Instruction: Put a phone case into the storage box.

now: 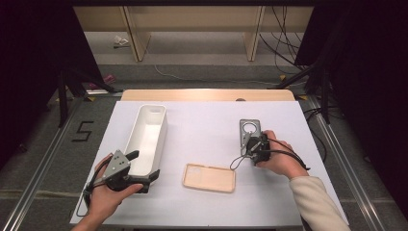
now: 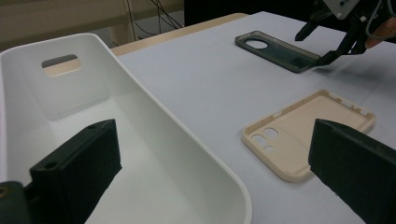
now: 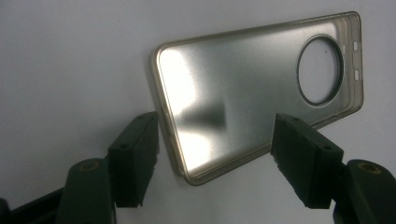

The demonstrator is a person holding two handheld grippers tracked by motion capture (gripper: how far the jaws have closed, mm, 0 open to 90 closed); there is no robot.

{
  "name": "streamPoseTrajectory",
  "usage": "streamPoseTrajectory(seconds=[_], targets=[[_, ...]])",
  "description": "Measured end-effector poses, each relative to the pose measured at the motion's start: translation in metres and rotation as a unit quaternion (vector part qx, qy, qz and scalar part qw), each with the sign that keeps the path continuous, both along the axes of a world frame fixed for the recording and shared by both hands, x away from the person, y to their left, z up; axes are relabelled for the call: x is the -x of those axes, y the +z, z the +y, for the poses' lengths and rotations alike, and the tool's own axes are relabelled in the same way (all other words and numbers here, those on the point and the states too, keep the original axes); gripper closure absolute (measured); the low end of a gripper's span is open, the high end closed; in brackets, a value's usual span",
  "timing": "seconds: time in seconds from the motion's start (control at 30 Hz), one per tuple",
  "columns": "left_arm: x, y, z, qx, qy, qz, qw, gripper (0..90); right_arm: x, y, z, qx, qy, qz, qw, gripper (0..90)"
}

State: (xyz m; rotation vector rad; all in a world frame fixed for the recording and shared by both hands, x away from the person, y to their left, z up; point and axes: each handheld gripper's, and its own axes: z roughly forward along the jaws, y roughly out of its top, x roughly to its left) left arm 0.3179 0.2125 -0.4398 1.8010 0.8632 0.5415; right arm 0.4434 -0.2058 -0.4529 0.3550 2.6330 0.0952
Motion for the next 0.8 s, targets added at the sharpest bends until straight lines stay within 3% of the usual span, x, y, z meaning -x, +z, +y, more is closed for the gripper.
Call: streamPoseTrajectory(seconds=[0.33, 0.63, 0.8], targets=[[0.0001, -0.0005, -0.0005, -0.001, -0.003, 0.002, 1.0000, 2.0, -0.0023, -0.0027, 0.0038, 0.027, 0.003, 0.006, 0.9996, 37.1], [0.0003, -0.0012, -0.0014, -0.002, -0.006, 0.005, 1.0000, 2.1, -0.0046, -0.0038, 0.0057, 0.034, 0.009, 0.015, 0.9993, 39.1], [0.0006, -0.0012, -0.0021, -0.002, -0.009, 0.005, 1.0000, 2.3, -0.0041, -0.0036, 0.0062, 0.034, 0.016, 0.030, 0.9988, 49.9]])
